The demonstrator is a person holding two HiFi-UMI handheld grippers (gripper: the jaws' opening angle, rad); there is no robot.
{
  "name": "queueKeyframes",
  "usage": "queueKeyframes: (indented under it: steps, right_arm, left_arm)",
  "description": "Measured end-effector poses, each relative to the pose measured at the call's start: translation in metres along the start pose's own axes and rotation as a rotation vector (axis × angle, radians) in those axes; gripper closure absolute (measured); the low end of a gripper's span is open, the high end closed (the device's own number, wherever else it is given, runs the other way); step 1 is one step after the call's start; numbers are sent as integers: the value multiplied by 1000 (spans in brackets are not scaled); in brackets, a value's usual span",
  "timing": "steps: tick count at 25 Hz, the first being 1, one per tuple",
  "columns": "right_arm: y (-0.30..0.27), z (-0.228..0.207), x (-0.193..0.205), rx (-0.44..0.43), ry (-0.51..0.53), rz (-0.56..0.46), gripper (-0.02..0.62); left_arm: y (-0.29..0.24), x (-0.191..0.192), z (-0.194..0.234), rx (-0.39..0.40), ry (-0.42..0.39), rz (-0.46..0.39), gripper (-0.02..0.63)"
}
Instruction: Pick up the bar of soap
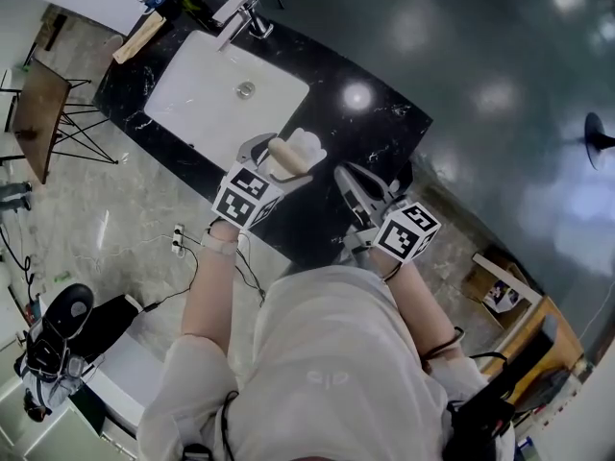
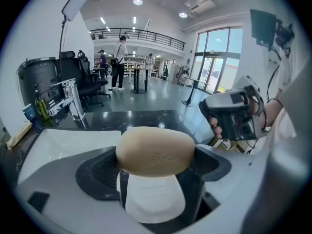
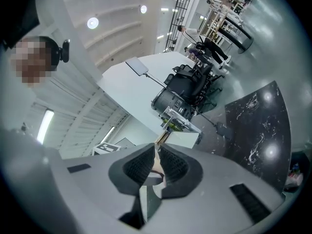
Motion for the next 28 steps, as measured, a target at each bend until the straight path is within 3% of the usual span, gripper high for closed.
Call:
queueKeyframes:
  steps: [9,15,23,28]
  right_arm:
    - [29,13,-13,-13,34,-26,545]
    - [60,18,-23,-12,57,-60,545]
    - [98,26,-37,7,87,-111,545]
    - [126,33,-50,24,110,-161,545]
  left_arm:
    - [27,-42,-33,39,117,-205,132]
    - [48,-80,-62,75,211,-389,132]
    - [72,-122,-100,230,355,-649,133]
    - [83,-144,-132,317,386,-714,133]
Point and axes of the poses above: the fingertips, and each gripper's own axes: y backward along the fingers, z to its left, x out of its underside, the point moved 2 cm from there along y, backward along the fingers, and after that the axes turned 2 degrees about -x, right-handed, at the moved point
